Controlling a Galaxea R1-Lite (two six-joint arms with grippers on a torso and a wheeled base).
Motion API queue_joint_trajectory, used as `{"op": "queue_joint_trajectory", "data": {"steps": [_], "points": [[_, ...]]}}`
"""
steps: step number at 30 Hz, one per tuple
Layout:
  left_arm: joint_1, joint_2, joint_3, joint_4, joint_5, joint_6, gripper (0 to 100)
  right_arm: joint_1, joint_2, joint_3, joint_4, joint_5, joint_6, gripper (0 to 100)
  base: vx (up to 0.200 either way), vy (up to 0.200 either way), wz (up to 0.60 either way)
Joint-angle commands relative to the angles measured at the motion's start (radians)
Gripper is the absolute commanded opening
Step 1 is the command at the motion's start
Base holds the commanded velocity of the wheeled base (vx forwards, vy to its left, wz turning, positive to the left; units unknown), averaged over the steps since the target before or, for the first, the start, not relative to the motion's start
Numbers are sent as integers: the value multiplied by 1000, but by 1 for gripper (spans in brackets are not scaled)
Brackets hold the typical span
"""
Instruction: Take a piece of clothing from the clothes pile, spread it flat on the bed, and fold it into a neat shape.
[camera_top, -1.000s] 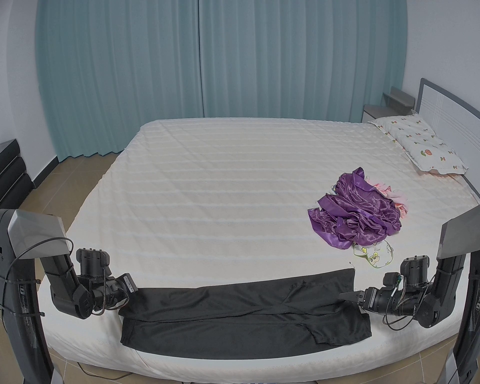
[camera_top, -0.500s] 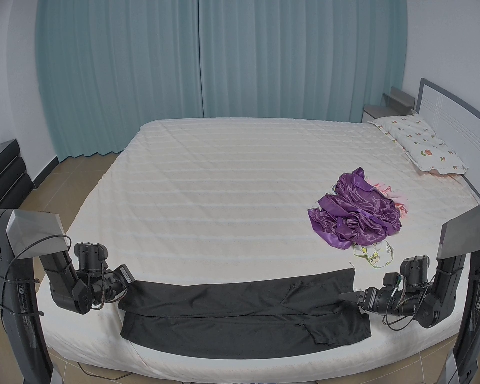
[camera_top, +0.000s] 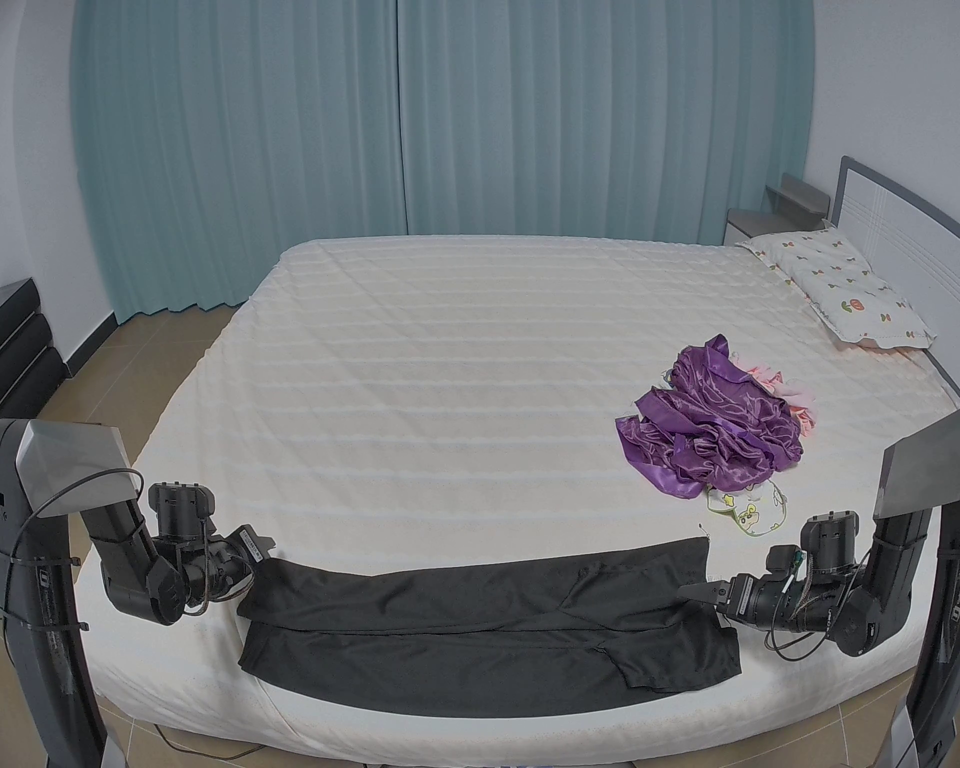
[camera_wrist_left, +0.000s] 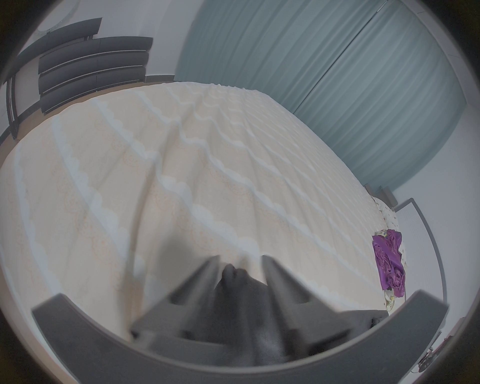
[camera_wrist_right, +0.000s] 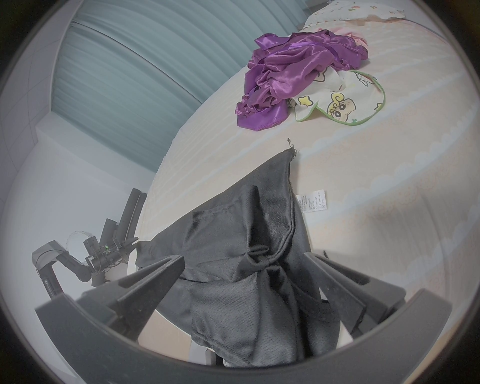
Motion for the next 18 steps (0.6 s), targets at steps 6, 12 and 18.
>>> {"op": "queue_joint_trajectory", "data": {"steps": [6,12,18], "points": [[34,-137,111,12,-43,-2,100,0,-2,11,-10,0,1,100,0,0,0],[-8,-178,199,15,-58,6,100,-1,4,29,-48,0,5,100,0,0,0],[-49,-181,223,4,-9,2,100,-1,5,34,-59,2,11,100,0,0,0]]}}
